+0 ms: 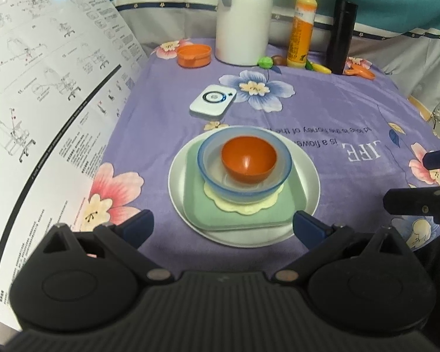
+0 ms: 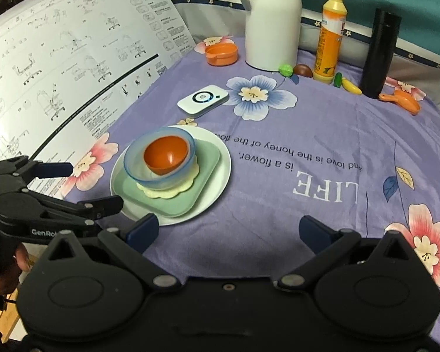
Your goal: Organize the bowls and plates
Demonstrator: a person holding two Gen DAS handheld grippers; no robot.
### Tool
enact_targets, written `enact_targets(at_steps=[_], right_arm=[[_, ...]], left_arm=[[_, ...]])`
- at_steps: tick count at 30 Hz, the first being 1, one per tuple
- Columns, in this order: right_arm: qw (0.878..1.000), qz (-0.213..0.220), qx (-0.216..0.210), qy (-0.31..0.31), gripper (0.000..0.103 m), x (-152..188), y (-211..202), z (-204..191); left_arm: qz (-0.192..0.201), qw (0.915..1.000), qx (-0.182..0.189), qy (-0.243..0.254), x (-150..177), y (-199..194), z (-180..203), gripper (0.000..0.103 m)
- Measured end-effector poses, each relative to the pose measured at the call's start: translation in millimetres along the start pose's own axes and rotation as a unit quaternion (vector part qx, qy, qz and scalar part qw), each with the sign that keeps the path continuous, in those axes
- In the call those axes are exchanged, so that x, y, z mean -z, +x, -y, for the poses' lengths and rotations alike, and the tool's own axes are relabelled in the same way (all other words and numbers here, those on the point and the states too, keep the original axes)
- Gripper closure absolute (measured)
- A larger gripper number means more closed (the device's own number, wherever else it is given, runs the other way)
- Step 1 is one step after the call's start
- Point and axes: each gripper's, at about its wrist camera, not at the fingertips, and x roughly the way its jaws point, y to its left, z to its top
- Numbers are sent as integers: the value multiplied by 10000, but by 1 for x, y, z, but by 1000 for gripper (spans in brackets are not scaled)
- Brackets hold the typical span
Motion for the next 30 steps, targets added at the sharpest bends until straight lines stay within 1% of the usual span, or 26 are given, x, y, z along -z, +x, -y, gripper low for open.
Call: enact_targets(at_steps=[14, 30], right_arm=[[9997, -252, 59, -33, 0, -1, 15, 3], [9990, -399, 131, -141, 0, -3, 24, 1]], left_arm=[[-224, 9997, -3, -111, 0, 17, -7, 0], [-272, 9996, -37, -120, -3, 25, -10, 0]])
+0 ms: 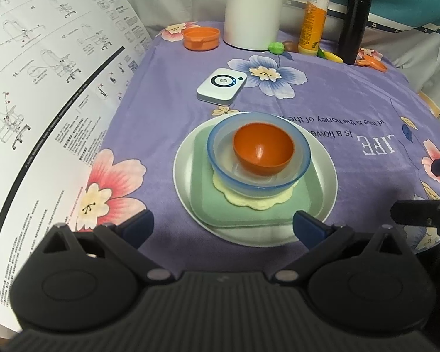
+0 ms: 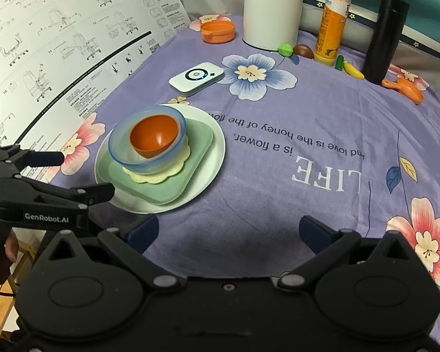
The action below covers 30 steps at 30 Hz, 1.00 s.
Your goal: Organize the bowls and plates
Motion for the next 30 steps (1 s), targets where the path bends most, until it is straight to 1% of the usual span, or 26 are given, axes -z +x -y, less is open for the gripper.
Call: enact_targets(at_steps=[11, 18, 30], right_arm=[[10000, -54, 0, -39, 0, 0, 3, 0], [10000, -59, 8, -9, 0, 0, 4, 0], [10000, -1, 11, 11, 0, 1, 1, 2]], left_arm=[[-41, 10000, 17, 24, 1, 4, -1, 0], [-2, 10000, -54, 60, 1, 3, -1, 0], [17, 9996, -118, 262, 1, -2, 4, 0]])
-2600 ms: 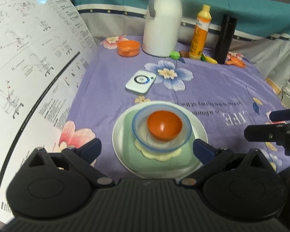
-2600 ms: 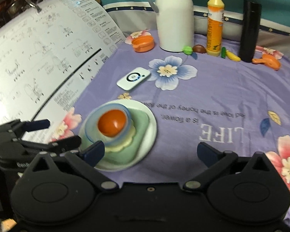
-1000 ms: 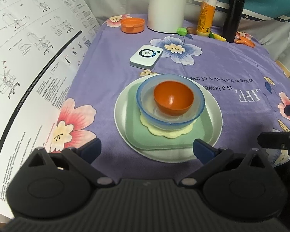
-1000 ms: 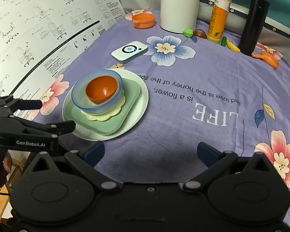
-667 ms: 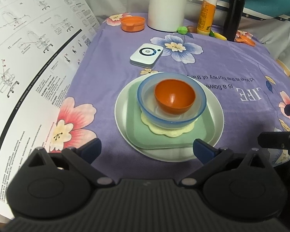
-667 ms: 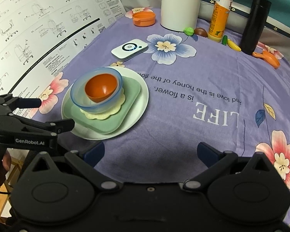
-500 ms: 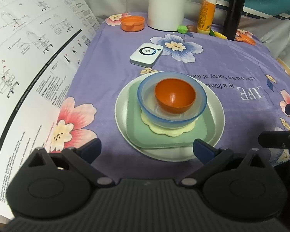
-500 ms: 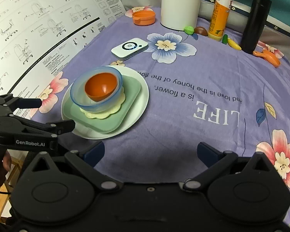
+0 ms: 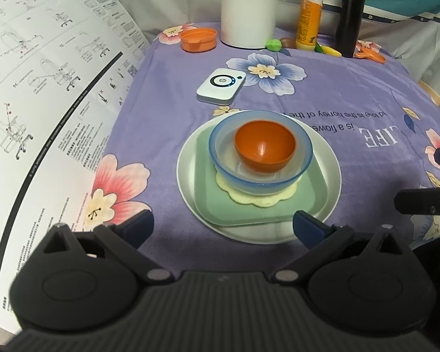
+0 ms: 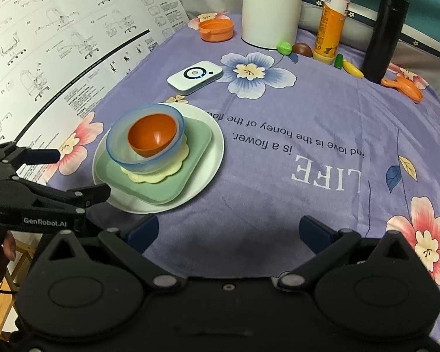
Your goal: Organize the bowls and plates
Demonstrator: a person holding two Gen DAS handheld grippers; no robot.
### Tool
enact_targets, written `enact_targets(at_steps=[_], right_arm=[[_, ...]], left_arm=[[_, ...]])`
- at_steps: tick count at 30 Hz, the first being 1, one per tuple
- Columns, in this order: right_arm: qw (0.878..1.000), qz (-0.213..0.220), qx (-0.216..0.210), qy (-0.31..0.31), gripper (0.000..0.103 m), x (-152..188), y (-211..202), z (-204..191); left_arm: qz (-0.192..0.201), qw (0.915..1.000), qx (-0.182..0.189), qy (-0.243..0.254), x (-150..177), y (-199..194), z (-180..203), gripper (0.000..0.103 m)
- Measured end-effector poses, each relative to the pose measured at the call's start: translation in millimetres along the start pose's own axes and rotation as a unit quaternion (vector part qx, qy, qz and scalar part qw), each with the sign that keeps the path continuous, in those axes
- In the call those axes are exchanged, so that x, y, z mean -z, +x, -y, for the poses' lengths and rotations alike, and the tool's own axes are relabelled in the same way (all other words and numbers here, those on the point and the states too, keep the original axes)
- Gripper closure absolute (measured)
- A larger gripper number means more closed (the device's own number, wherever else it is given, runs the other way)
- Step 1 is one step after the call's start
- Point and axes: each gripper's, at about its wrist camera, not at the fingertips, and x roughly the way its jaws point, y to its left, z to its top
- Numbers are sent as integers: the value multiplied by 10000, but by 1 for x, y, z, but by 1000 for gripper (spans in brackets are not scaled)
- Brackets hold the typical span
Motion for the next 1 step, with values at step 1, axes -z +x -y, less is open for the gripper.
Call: enact_targets(at_steps=[1], right_arm=[[10000, 7, 0, 2, 0, 0, -1, 0]], left_arm=[[5, 10000, 3, 7, 0, -1, 0, 0]])
